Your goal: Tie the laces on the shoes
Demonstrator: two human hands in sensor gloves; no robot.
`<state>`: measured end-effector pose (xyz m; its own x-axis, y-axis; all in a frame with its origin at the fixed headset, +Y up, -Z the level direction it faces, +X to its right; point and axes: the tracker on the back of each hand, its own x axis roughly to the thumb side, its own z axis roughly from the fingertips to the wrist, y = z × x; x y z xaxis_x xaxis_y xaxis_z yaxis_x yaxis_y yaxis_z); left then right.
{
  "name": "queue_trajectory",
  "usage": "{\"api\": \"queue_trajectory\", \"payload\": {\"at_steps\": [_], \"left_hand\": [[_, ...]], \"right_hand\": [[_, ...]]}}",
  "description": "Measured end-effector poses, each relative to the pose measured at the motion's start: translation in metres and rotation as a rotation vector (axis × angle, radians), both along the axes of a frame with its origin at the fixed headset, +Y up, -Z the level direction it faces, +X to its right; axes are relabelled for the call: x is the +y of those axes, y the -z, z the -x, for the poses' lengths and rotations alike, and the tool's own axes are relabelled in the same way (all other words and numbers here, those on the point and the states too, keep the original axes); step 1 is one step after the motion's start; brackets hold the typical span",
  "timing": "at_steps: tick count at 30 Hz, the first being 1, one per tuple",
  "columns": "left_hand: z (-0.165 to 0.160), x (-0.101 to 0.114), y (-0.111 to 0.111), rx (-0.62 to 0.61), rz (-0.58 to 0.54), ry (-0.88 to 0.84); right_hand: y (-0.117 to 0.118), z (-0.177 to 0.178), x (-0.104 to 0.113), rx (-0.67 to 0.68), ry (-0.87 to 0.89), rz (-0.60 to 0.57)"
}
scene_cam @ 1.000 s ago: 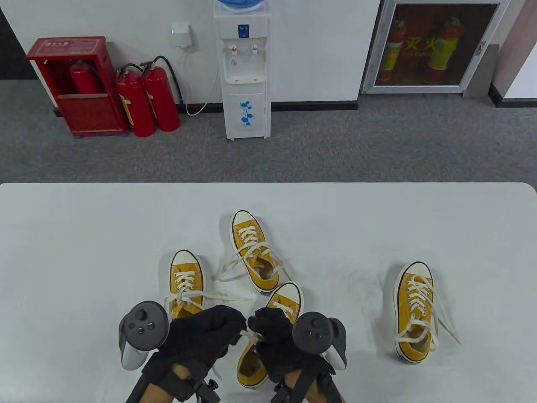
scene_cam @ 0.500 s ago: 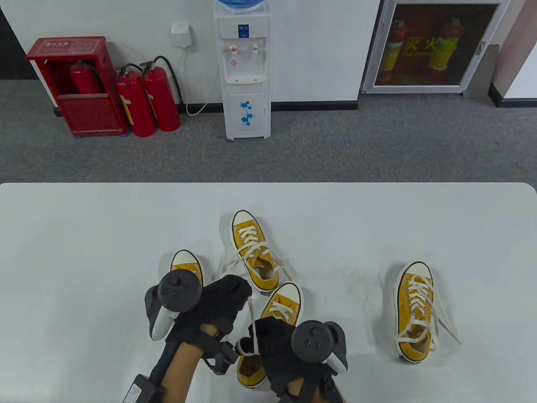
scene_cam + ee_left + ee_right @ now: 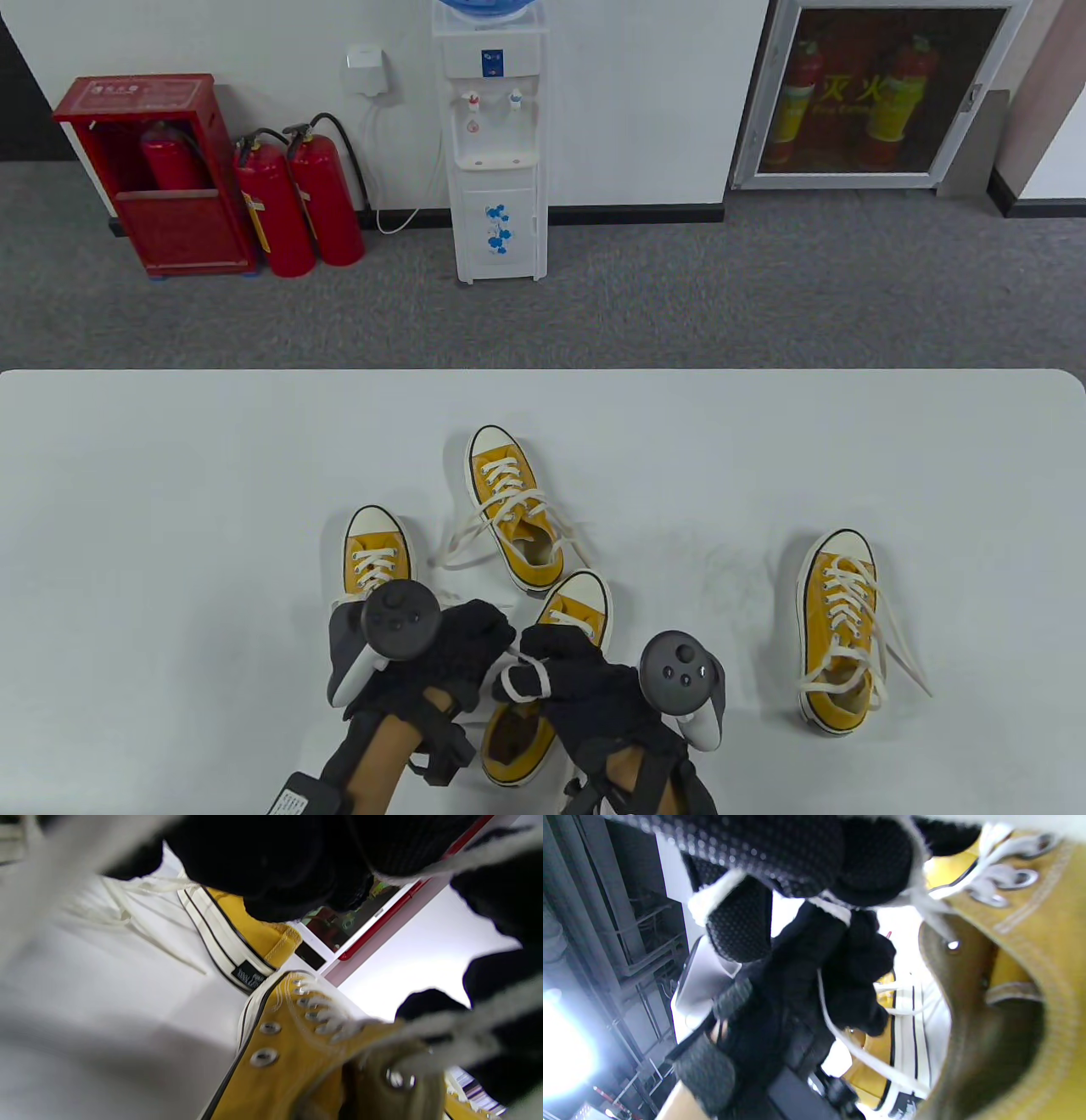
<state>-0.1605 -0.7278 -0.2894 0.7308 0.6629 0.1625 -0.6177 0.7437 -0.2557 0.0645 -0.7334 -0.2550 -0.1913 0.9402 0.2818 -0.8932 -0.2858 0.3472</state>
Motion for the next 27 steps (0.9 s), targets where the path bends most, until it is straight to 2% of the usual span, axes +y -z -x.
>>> {"api": "queue_trajectory", "payload": {"at_steps": [6,14,27], "left_hand": [[-0.006,-0.008,-0.010,-0.024,-0.024,0.015],[-0.007,-0.003,-0.017,-0.023,-0.158,0.219],[-0.006,-0.010,-0.018,-0.015,-0.165,0.266]], "right_hand": [[-0.001,-0.002,-0.002,-0.032,0.018,0.004],[0.000,-0.014,-0.003,-0.136,0.011,-0.006],[-0.005,-0.027,0.006,-0.276,-0.137,-0.073]]}}
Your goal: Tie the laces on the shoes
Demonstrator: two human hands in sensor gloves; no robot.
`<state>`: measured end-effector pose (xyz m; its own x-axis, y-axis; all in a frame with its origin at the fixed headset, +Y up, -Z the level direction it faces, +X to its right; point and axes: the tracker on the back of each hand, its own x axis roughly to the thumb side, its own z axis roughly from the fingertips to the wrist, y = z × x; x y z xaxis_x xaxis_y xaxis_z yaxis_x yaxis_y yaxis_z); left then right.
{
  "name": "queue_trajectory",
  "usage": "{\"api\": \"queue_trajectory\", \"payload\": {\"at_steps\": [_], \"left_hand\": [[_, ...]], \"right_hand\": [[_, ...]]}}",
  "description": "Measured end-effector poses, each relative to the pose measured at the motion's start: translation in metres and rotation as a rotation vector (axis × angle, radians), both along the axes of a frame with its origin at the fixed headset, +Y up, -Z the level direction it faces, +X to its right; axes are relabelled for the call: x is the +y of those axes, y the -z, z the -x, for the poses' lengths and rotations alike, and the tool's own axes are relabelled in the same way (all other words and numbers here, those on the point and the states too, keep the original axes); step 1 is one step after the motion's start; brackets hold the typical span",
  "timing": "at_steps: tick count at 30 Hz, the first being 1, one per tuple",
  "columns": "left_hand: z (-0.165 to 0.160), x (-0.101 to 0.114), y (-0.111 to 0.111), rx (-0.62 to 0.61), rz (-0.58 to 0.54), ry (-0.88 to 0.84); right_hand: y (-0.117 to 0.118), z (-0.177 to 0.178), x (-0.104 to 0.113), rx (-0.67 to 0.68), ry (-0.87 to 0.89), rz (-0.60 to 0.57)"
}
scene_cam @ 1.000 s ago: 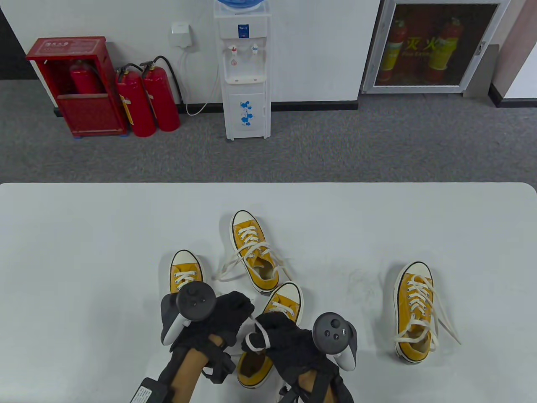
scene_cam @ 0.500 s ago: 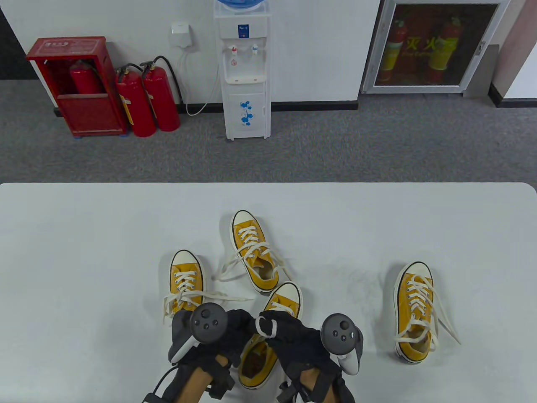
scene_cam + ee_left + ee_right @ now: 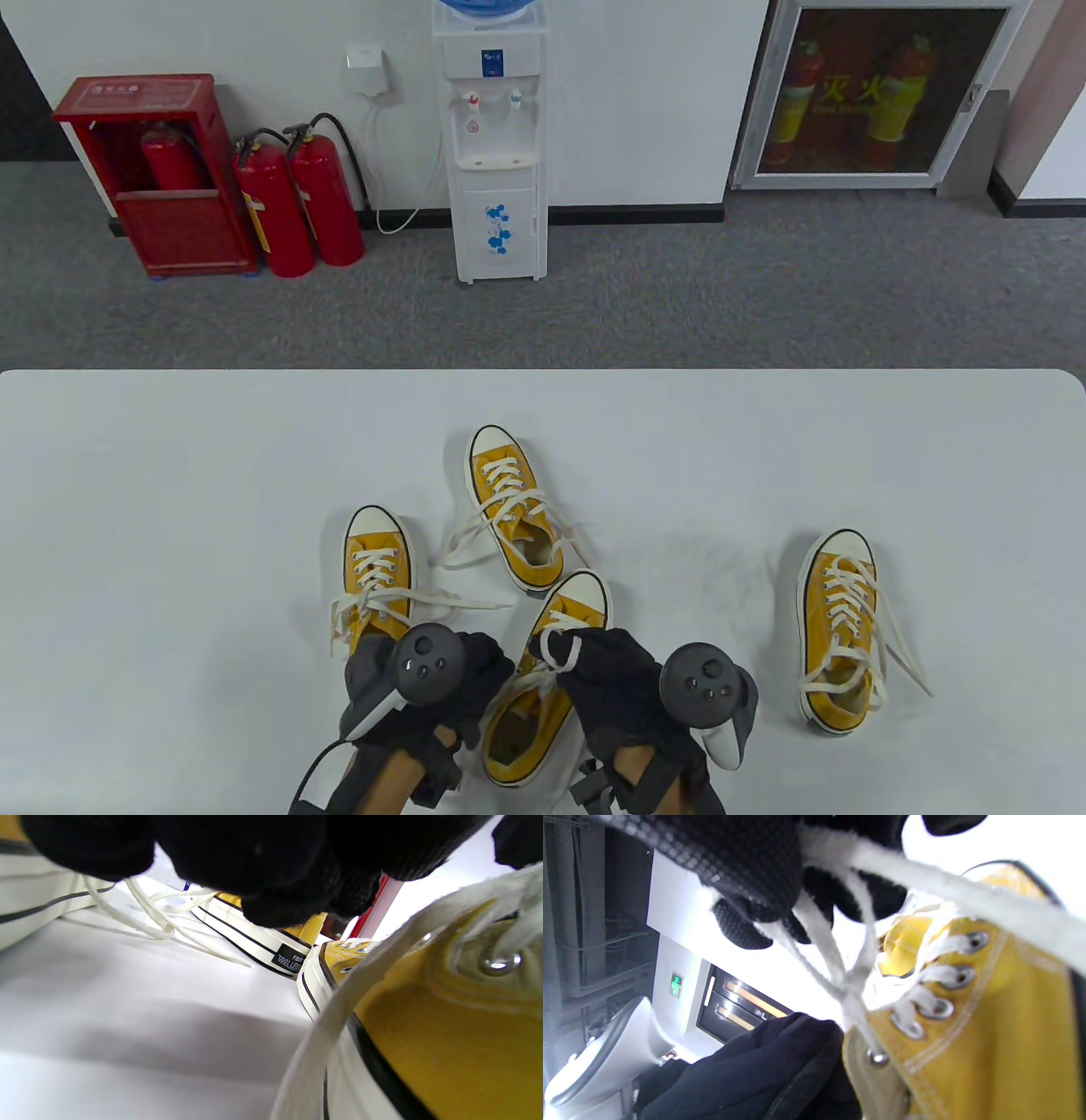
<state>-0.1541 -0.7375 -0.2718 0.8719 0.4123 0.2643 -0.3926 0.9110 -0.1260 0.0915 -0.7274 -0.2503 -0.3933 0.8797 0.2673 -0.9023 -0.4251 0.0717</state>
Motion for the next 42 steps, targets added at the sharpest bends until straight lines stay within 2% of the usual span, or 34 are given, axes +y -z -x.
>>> {"api": "queue_trajectory", "payload": {"at_steps": [5,10,15,28,34,42], "left_hand": [[0.004,0.001,0.000,0.021,-0.024,-0.013],[0.011,0.003,-0.001,0.045,-0.046,-0.062],[0.017,0.006,-0.001,0.047,-0.055,-0.126],[0.013,0.011,-0.006,-0.027,0.005,-0.348],[0.008,0.011,-0.009,-0.075,0.053,-0.480],[0.000,0.014,-0.013,-0.102,0.044,-0.473]], "right_hand": [[0.001,-0.004,0.000,-0.001,-0.016,0.040],[0.004,-0.005,-0.003,0.057,0.024,0.112],[0.004,-0.003,-0.004,0.110,0.005,0.132],[0.002,0.005,-0.004,0.132,-0.056,0.102],[-0.001,0.011,-0.002,0.153,-0.106,0.047],[-0.007,0.019,0.003,0.146,-0.227,-0.064]]}}
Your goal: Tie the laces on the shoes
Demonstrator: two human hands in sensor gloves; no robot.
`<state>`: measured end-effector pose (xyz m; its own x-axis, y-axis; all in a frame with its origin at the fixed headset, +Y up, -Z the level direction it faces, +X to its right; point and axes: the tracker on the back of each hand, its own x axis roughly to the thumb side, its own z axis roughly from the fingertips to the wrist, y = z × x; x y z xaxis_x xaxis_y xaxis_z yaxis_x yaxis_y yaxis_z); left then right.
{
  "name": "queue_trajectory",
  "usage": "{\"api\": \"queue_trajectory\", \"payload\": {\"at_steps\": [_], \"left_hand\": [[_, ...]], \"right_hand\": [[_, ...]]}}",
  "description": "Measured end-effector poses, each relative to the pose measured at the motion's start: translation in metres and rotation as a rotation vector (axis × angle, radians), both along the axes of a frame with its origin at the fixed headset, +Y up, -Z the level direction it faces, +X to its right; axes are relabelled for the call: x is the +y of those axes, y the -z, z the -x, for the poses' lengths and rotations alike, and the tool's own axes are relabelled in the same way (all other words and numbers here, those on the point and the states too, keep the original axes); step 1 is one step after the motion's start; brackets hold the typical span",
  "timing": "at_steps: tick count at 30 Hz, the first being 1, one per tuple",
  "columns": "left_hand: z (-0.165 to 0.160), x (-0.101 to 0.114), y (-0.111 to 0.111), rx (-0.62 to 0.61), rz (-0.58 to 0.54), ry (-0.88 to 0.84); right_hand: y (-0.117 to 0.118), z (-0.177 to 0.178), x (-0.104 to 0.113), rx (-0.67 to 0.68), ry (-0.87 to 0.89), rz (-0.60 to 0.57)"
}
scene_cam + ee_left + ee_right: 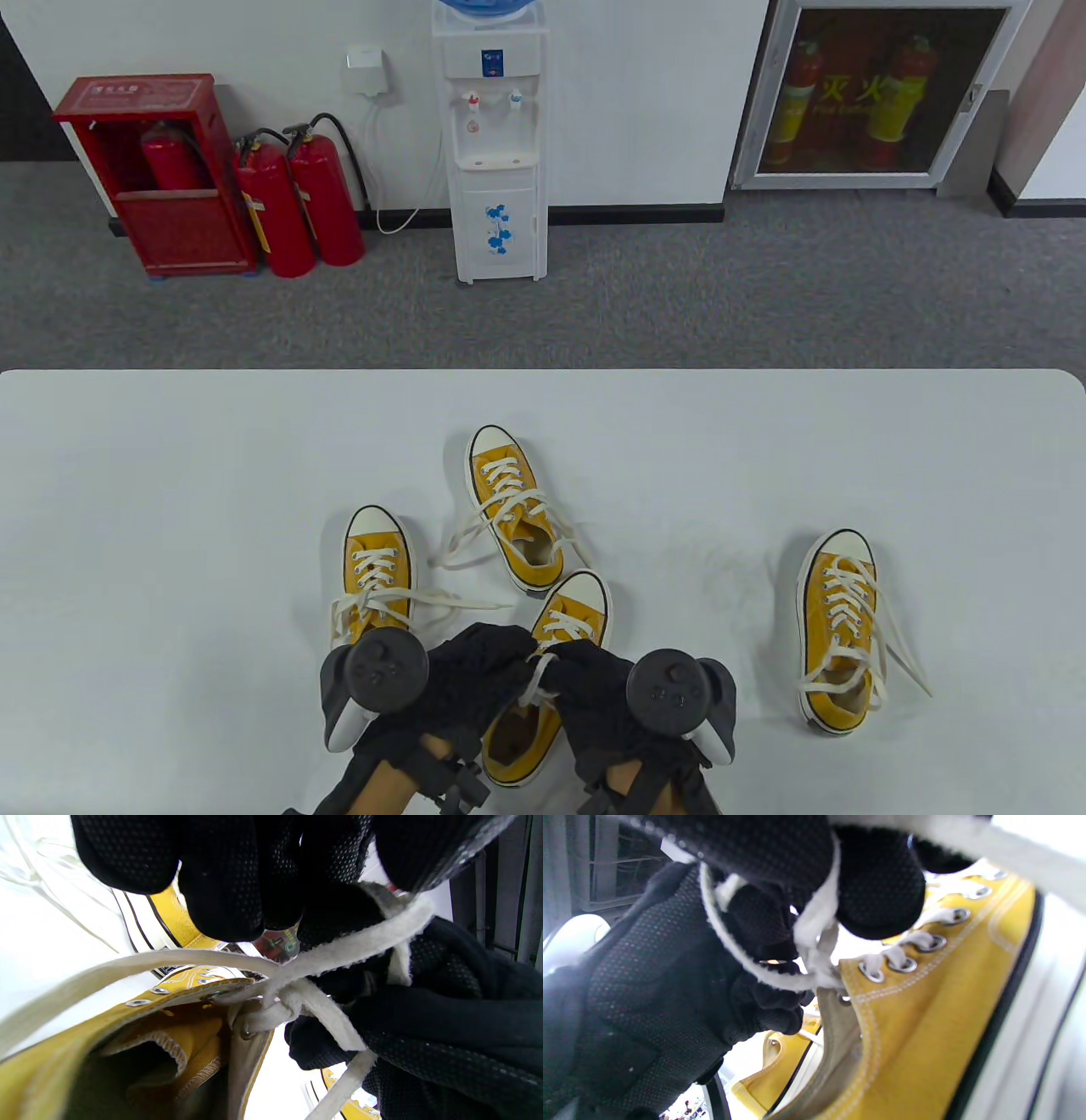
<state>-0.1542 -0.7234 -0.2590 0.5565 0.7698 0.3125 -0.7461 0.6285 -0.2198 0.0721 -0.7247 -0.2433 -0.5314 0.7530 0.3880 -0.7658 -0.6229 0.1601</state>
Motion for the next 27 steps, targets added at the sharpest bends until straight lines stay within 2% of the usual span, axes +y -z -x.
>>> {"api": "queue_trajectory", "payload": {"at_steps": [10,17,21,27], "left_hand": [[-0.001,0.007,-0.003,0.046,-0.056,0.045],[0.020,0.009,0.004,0.132,-0.031,0.063],[0.030,0.006,0.009,0.191,-0.038,0.162],[0.039,0.001,0.013,0.229,0.000,0.215]], "right_hand": [[-0.001,0.002,0.001,0.007,-0.038,-0.008],[0.004,-0.007,0.002,0.015,0.018,0.073],[0.009,-0.018,0.001,0.007,0.070,0.129],[0.017,-0.038,-0.003,-0.061,0.121,0.182]]}}
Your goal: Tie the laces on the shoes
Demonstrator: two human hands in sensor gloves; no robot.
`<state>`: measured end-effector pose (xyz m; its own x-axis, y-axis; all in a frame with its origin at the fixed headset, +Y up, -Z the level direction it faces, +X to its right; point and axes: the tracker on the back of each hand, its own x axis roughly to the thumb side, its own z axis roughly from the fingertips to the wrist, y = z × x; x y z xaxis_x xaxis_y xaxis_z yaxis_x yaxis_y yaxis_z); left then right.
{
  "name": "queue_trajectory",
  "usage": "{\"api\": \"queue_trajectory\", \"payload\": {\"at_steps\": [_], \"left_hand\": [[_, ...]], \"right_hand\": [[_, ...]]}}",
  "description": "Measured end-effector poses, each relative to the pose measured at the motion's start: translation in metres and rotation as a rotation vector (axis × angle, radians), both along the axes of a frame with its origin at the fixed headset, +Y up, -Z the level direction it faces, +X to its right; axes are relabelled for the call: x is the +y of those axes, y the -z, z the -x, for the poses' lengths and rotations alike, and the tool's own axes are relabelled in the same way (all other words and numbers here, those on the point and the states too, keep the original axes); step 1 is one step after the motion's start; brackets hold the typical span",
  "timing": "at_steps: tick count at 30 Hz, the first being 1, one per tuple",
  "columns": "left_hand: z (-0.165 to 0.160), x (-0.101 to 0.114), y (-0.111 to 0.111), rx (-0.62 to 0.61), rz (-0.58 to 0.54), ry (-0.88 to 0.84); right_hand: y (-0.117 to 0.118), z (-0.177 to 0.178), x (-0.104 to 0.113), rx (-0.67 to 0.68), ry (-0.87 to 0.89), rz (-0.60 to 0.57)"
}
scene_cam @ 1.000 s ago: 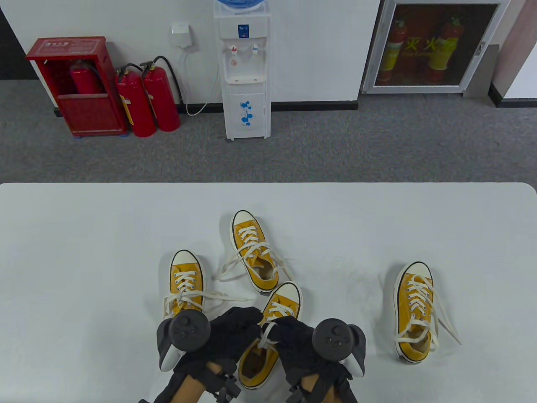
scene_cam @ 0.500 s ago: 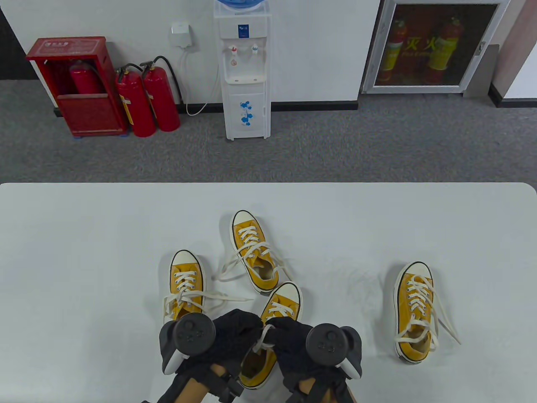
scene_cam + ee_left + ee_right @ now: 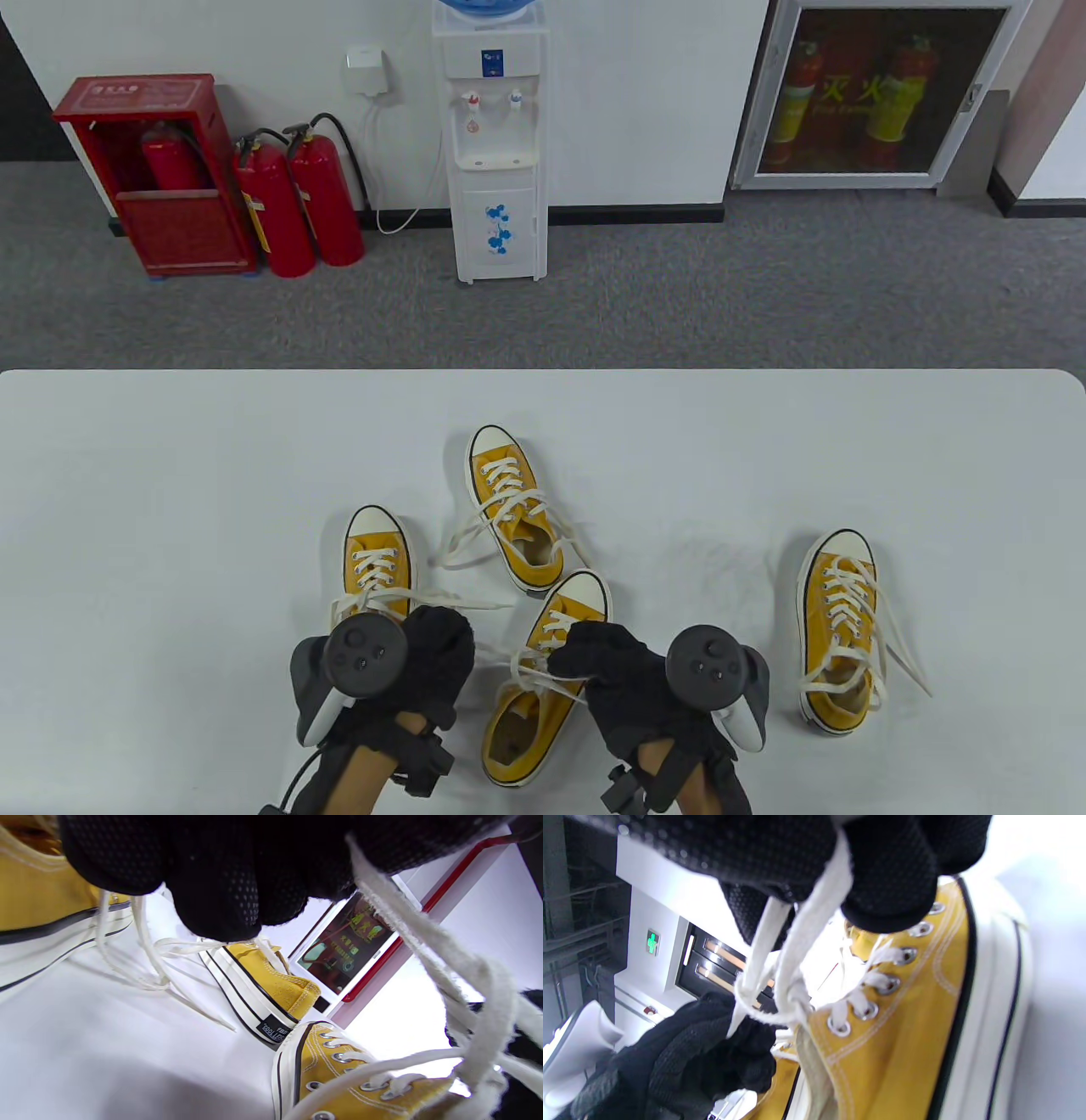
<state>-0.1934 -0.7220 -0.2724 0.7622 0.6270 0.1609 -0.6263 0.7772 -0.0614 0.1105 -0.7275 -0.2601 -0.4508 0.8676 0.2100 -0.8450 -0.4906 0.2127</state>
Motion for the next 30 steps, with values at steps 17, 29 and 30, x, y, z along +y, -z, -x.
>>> {"api": "queue_trajectory", "payload": {"at_steps": [17,29,30], "left_hand": [[0.012,0.004,0.003,0.080,-0.055,0.175],[0.012,0.007,0.000,0.076,-0.097,0.213],[0.011,0.006,0.001,0.057,-0.099,0.195]], "right_hand": [[0.013,-0.037,-0.017,-0.152,-0.019,0.154],[0.013,-0.038,-0.015,-0.178,-0.069,0.118],[0.012,-0.037,-0.014,-0.182,-0.073,0.102]]}}
